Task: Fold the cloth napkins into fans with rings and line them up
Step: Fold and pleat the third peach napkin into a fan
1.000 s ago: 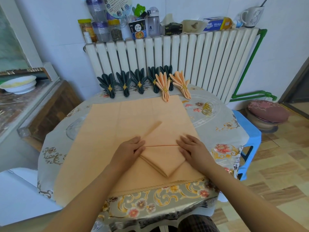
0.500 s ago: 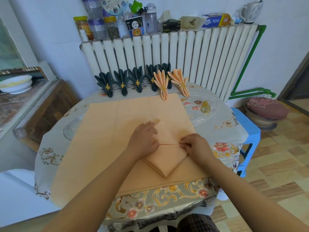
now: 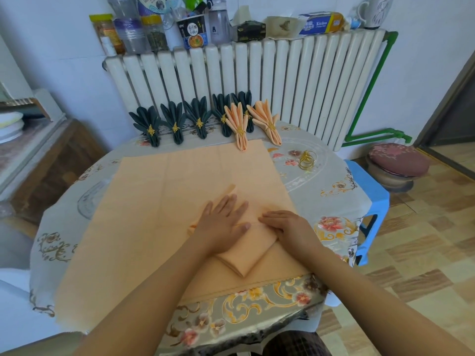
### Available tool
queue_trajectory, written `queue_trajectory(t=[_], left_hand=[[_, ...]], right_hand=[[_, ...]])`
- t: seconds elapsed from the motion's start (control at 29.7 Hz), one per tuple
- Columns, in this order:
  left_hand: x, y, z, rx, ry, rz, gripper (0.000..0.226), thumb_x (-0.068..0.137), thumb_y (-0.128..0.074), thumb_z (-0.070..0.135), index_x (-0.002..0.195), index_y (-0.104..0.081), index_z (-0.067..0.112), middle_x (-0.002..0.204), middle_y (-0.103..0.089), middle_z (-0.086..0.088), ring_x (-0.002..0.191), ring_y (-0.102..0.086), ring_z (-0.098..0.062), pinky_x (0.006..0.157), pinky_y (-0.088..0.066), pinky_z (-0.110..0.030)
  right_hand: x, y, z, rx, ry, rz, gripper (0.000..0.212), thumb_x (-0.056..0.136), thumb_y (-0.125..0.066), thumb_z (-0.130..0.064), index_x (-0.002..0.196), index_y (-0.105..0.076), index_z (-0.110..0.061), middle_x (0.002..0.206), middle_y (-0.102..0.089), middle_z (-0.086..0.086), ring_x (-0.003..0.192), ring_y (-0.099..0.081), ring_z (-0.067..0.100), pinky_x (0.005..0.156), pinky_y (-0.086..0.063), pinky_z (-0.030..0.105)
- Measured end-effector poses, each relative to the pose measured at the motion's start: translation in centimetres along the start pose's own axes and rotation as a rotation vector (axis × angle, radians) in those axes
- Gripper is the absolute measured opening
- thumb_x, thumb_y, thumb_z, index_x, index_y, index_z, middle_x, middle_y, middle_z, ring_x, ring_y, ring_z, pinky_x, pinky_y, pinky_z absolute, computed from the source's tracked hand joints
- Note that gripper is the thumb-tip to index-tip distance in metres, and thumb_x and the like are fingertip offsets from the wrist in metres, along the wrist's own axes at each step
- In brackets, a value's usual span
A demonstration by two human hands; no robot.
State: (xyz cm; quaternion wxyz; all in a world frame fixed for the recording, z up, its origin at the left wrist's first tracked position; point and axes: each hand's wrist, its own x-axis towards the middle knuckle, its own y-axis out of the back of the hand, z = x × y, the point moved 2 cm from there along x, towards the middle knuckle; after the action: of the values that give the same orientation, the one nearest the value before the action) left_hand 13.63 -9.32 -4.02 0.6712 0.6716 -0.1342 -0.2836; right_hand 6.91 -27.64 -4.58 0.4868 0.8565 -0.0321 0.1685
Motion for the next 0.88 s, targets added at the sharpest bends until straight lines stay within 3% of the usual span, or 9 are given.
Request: queue_trajectory(t=[0.1,0.17,0.27,0.37,0.47,0.57,0.67,0.77,0.88], left_hand=[[-1.4,-0.3,-1.6,-0.024,0.018,0.017,0.057,0.101,-0.017,0.05,0.152,0.002,0.033,0.16,0.012,0.004,0.146,0.013,-0.01,0.119,0.006,-0.039],[-2.3,-0.4,-2.3,-0.033,0.035,0.014,0.056,0.102,-0.017,0.046,0.153,0.002,0.03,0.16,0.011,0.005,0.146,0.012,-0.01,0.119,0.005,-0.038],[-2.7,0.3,-2.3,-0.005,0.054,0.015,0.055,0.103,-0.017,0.041,0.154,-0.001,0.025,0.161,0.007,0.004,0.147,0.01,-0.011,0.118,0.01,-0.04],[-3.6,1.4,-0.2,0.065,-0.07,0.122,0.053,0.103,-0.026,0.032,0.153,-0.013,0.02,0.161,-0.006,0.0,0.148,0.002,-0.013,0.117,0.012,-0.036],[-4.8,1.0,2.1,-0.087,-0.188,0.056,0.058,0.101,-0.036,0.039,0.152,-0.012,0.028,0.161,-0.006,-0.001,0.148,0.0,-0.014,0.118,0.008,-0.036],[-5.7,-0.4,2.6,-0.029,-0.176,-0.032,0.057,0.101,-0.025,0.049,0.151,0.0,0.039,0.16,0.011,0.0,0.147,0.013,-0.019,0.117,0.011,-0.044],[-5.7,-0.9,2.3,0.012,-0.176,-0.027,0.053,0.101,-0.019,0.05,0.15,0.002,0.043,0.16,0.015,-0.001,0.146,0.017,-0.019,0.117,0.013,-0.046],[-5.6,-0.5,2.1,-0.062,-0.19,-0.053,0.053,0.1,-0.026,0.051,0.149,-0.007,0.043,0.16,0.012,0.002,0.146,0.016,-0.016,0.117,0.014,-0.042],[-5.5,0.3,1.7,-0.301,-0.192,-0.088,0.055,0.095,-0.042,0.053,0.146,-0.029,0.039,0.161,0.001,0.005,0.147,0.01,-0.011,0.117,0.013,-0.039]], right_hand=[[-0.2,0.2,0.3,-0.008,-0.002,-0.091,0.038,0.09,-0.042,-0.021,0.122,-0.064,-0.02,0.129,-0.06,0.0,0.125,-0.05,0.017,0.107,-0.033,0.027],[-0.6,0.3,0.7,-0.065,0.057,-0.207,0.055,0.088,-0.025,-0.034,0.135,-0.051,-0.022,0.141,-0.048,-0.003,0.135,-0.037,0.01,0.115,-0.018,0.026],[-0.9,0.3,1.1,-0.209,0.149,-0.331,0.068,0.085,-0.006,-0.044,0.147,-0.025,-0.024,0.152,-0.023,-0.009,0.141,-0.012,0.001,0.115,0.006,0.021],[-0.8,0.5,0.9,-0.302,0.171,-0.356,0.072,0.084,0.003,-0.047,0.149,-0.016,-0.024,0.152,-0.013,-0.012,0.141,-0.003,-0.001,0.113,0.015,0.021],[-1.0,0.3,1.0,-0.296,0.193,-0.335,0.069,0.089,-0.001,-0.046,0.148,-0.021,-0.017,0.154,-0.022,-0.001,0.144,-0.012,0.009,0.114,0.012,0.022],[-1.4,0.9,0.7,-0.228,0.198,-0.336,0.067,0.09,-0.005,-0.046,0.15,-0.016,-0.018,0.154,-0.026,0.001,0.144,-0.014,0.01,0.114,0.009,0.018],[-1.3,1.8,0.5,-0.16,0.239,-0.385,0.065,0.09,-0.011,-0.05,0.145,-0.03,-0.023,0.154,-0.026,0.001,0.144,-0.011,0.008,0.115,0.006,0.018],[-1.0,2.4,0.8,-0.171,0.274,-0.46,0.055,0.09,-0.02,-0.054,0.129,-0.045,-0.024,0.156,-0.021,0.004,0.142,-0.003,0.004,0.115,0.007,0.017],[-0.8,2.6,1.0,-0.213,0.287,-0.463,0.031,0.097,-0.04,-0.04,0.119,-0.051,-0.021,0.155,-0.024,0.004,0.144,-0.009,0.008,0.113,0.005,0.014]])
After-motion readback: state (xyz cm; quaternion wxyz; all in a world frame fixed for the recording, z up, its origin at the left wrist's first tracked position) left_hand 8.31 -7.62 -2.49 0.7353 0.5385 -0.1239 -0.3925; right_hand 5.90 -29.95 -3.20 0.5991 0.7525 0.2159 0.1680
